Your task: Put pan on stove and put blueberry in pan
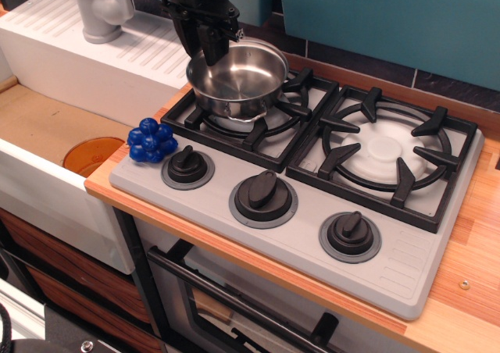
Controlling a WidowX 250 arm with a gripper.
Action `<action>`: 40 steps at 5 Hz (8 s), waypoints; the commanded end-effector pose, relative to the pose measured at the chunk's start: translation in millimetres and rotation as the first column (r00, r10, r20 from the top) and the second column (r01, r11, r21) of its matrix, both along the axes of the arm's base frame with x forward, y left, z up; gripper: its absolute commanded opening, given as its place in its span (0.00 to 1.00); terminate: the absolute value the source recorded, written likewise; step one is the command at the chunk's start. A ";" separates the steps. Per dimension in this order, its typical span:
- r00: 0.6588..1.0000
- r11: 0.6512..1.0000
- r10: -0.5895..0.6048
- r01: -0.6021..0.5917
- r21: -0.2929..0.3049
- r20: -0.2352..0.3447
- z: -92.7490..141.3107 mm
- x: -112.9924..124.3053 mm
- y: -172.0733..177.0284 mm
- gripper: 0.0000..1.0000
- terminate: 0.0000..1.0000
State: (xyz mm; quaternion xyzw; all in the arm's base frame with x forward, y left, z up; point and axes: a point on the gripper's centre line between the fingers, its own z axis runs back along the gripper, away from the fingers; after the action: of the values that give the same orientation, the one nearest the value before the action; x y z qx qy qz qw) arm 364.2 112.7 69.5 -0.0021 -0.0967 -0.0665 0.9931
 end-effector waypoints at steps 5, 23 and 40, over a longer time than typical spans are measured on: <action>1.000 0.993 -0.004 0.006 0.122 -0.014 65.0 16.2 -12.3 1.00 0.00; 0.982 0.976 0.088 -0.118 0.180 0.166 60.1 -64.8 9.4 0.00 0.00; 0.995 0.992 0.049 -0.058 0.109 0.083 82.2 -27.3 -84.6 1.00 0.00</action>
State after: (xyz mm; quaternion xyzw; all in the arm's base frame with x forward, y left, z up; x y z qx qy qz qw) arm 325.7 29.4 130.1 0.0520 -0.0965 -0.0464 0.9929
